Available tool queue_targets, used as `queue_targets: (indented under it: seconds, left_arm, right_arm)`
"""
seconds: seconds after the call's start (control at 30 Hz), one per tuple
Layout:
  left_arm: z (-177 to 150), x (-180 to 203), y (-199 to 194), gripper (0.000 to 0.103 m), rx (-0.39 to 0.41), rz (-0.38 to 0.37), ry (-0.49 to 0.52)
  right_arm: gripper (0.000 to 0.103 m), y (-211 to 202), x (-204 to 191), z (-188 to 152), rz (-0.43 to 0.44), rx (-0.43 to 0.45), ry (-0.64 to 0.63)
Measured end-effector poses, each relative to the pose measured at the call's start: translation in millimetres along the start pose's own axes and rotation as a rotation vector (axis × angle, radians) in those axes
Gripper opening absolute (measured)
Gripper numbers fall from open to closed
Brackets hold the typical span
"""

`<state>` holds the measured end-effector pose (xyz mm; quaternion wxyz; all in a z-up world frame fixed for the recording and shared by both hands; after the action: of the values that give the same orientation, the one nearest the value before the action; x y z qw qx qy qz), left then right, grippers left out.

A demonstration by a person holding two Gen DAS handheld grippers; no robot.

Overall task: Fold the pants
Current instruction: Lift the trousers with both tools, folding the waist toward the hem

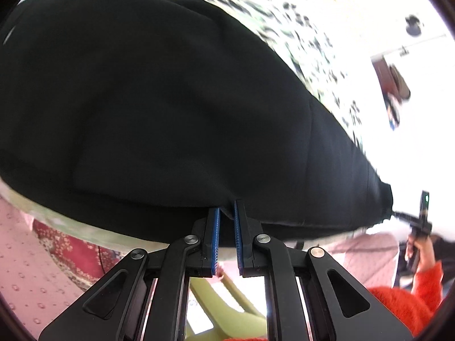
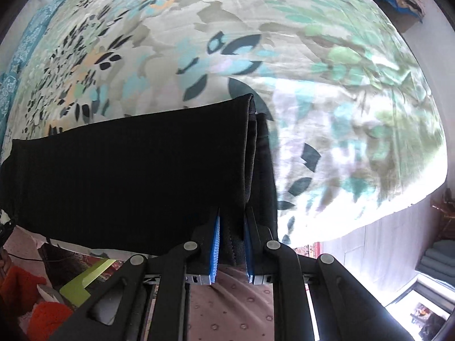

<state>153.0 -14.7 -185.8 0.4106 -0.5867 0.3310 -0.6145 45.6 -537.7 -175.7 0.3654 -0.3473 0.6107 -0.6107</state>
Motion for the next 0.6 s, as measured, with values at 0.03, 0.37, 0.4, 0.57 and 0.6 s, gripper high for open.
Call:
queue_targets:
  seconds: [0.03,0.37,0.4,0.57,0.6]
  left_arm:
    - [0,2,2,0.008,-0.01,0.007,0.008]
    - [-9,-5,-6,0.003,-0.011,0.009,-0.009]
    - [-11,-5,-8,0.002,-0.006,0.017,-0.008]
    - [-10,-14,-6,0.001,-0.011,0.009,-0.052]
    - [-11,-18,-7,0.003,-0.006,-0.008,-0.079]
  right_arm:
    - [0.016,2,3,0,0.012,-0.009,0.017]
    - [0.016,-2,-2,7,0.001,-0.028,0.007]
    - [0.016,-4,-2,7,0.004,-0.029,0.006]
    - [0.016,-5,-2,14,0.005,-0.029,0.01]
    - [0.016,-4,-1,13,0.003,-0.027,0.009]
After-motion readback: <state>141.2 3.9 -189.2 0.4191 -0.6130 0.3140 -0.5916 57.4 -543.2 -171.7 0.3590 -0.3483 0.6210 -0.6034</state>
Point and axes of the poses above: each gripper's, at about its wrist camera, not at the fingertips, and y roughly the way its jaws point, x to its right, z to its top, the point moved 1 cm from there along y, roughly the way its jaws point
